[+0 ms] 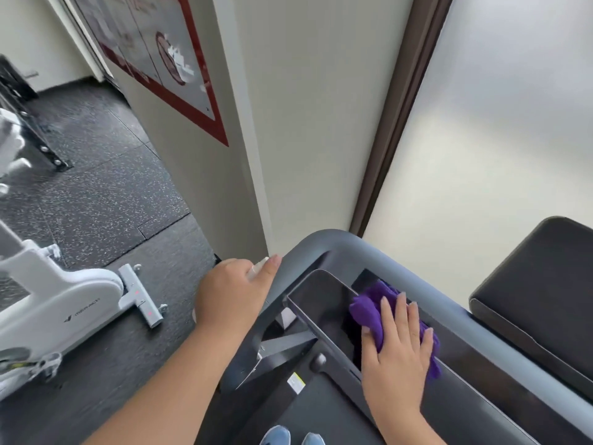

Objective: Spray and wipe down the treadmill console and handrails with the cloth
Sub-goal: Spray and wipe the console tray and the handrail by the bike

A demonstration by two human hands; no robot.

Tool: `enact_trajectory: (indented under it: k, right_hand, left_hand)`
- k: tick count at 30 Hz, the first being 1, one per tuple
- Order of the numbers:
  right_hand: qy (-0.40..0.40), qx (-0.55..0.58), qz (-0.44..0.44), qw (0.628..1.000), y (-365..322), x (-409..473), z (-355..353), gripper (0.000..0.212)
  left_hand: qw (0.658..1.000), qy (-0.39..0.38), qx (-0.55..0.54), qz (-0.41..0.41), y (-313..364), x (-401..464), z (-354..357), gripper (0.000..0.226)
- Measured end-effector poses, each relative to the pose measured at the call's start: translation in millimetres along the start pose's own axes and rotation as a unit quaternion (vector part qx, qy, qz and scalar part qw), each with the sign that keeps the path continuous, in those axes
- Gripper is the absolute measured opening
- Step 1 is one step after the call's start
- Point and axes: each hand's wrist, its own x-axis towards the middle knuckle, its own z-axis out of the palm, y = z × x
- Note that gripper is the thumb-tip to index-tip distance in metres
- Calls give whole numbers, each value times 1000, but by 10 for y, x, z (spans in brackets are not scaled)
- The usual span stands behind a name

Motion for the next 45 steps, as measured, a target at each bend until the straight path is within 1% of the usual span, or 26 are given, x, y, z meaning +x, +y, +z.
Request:
enact_trajectory:
  k: [3, 5, 6, 8, 10, 12, 15, 17, 20, 24, 28, 32, 35, 36, 38, 40, 42, 45]
  right_hand:
    - [27, 63, 62, 996, -386, 392, -13, 57]
    - [5, 87, 60, 994, -724, 687, 28, 55]
    - [-14, 81, 31, 996, -888, 788, 81, 57]
    - [-54, 46, -67, 995, -1142, 839, 227, 64]
    - [-95, 21, -159, 982, -1199, 729, 330, 75]
    - [-118, 9, -209, 971, -1027, 563, 312, 81]
    - [-111, -17, -239, 964, -532, 299, 181, 76]
    - [-100, -20, -234, 967, -170, 120, 35, 77]
    - [-78, -5, -215, 974, 302, -167, -167, 75]
    - [-57, -16, -211, 976, 568, -304, -240, 73]
    - [-52, -18, -214, 975, 531, -291, -233, 71]
    - [-62, -22, -212, 975, 568, -296, -230, 78]
    - [-72, -43, -201, 976, 602, -321, -188, 93]
    - [-68, -49, -201, 976, 615, -329, -159, 94]
    - [-58, -52, -194, 978, 603, -328, -129, 88]
    - [-52, -41, -163, 984, 516, -266, -113, 80]
    - [-41, 2, -105, 994, 330, -162, -93, 72]
    - [-17, 57, -20, 998, -65, 93, -29, 69]
  left_hand:
    - [1000, 2, 9, -10, 20, -34, -64, 70]
    - [1000, 6, 19, -23, 25, -85, -75, 71]
    - [999, 4, 23, -32, 20, -111, -71, 72]
    - [999, 4, 19, -51, 2, -155, -65, 73]
    - [997, 14, 10, -71, -39, -178, -86, 72]
    - [996, 22, 3, -86, -68, -196, -134, 71]
    - [997, 28, 21, -65, -27, -194, -170, 69]
    - [997, 34, 42, -47, 46, -144, -161, 68]
    - [996, 46, 24, -71, 141, -26, -143, 66]
    - [995, 23, 11, -96, 251, 61, -94, 59]
    - [995, 4, 25, -92, 319, 22, 0, 64]
    - [995, 27, 26, -97, 314, -26, 0, 61]
    - [993, 46, 6, -109, 293, -56, -14, 62]
    - [993, 51, 1, -108, 284, -73, -13, 64]
    - [992, 63, -8, -107, 262, -115, -7, 67]
    - [992, 70, -11, -109, 237, -155, -1, 68]
    - [990, 70, -8, -120, 204, -185, 2, 69]
    - [990, 51, -21, -130, 201, -234, 3, 70]
